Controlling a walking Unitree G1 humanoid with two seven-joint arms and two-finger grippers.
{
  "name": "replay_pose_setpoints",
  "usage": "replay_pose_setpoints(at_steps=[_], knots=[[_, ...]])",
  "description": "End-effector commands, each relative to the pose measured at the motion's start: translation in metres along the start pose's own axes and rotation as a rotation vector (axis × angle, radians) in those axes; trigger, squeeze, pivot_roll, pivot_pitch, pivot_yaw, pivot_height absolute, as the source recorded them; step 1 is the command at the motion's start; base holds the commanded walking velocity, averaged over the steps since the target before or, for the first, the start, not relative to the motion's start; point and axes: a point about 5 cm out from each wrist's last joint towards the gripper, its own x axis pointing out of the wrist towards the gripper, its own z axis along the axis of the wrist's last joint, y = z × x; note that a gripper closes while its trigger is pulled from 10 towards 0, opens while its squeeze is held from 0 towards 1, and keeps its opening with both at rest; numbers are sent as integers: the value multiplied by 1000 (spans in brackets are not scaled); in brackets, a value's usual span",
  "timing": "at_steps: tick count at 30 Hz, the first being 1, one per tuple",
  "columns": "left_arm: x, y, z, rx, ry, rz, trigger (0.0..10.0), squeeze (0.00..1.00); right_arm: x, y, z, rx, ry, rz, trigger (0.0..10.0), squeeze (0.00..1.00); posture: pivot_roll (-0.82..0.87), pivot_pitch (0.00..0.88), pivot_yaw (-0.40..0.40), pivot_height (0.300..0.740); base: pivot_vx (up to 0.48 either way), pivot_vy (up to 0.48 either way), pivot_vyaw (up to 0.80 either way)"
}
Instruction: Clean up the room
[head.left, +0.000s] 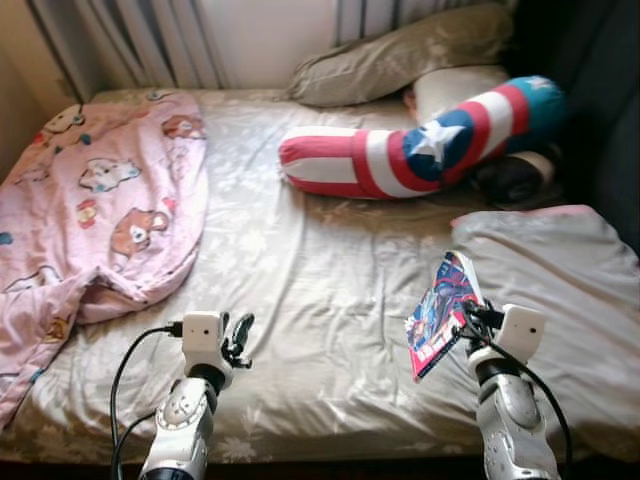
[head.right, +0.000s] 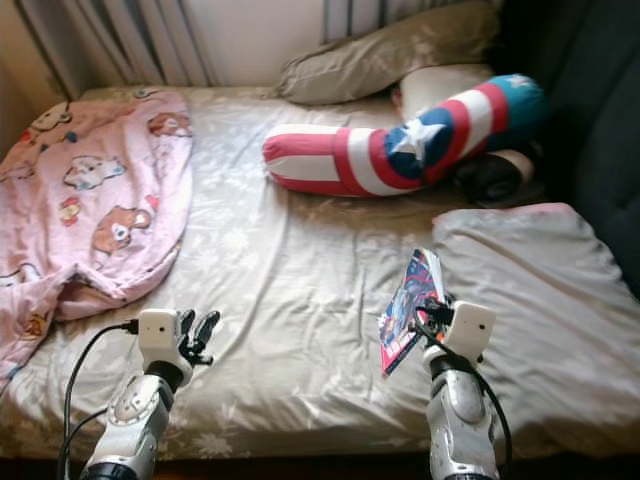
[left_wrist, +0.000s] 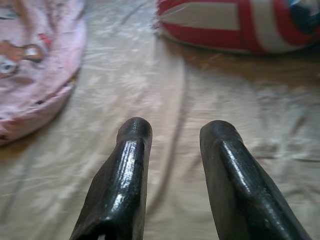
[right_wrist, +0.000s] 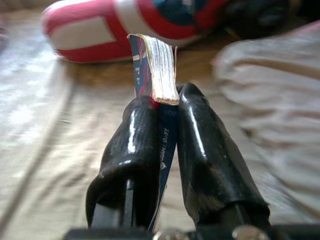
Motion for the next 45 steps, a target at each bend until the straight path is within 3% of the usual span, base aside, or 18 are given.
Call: replay_pose_setpoints(at_steps=[1, 23, 45], knots=[[1, -3, 0, -13, -2, -7, 10000, 0, -2, -8, 2, -11, -18, -19, 10000, 0, 31, 109, 23, 740, 0, 0, 0], [1, -5, 1, -14, -4, -14, 10000, 0, -1, -11, 1, -29, -16, -38, 10000, 0, 32, 105, 23, 740, 212, 0, -55], [3, -7, 9, -13, -44, -13, 10000, 0, -2, -1, -1, -12, -27, 19, 10000, 0, 31, 99, 27, 740, 0, 0, 0]])
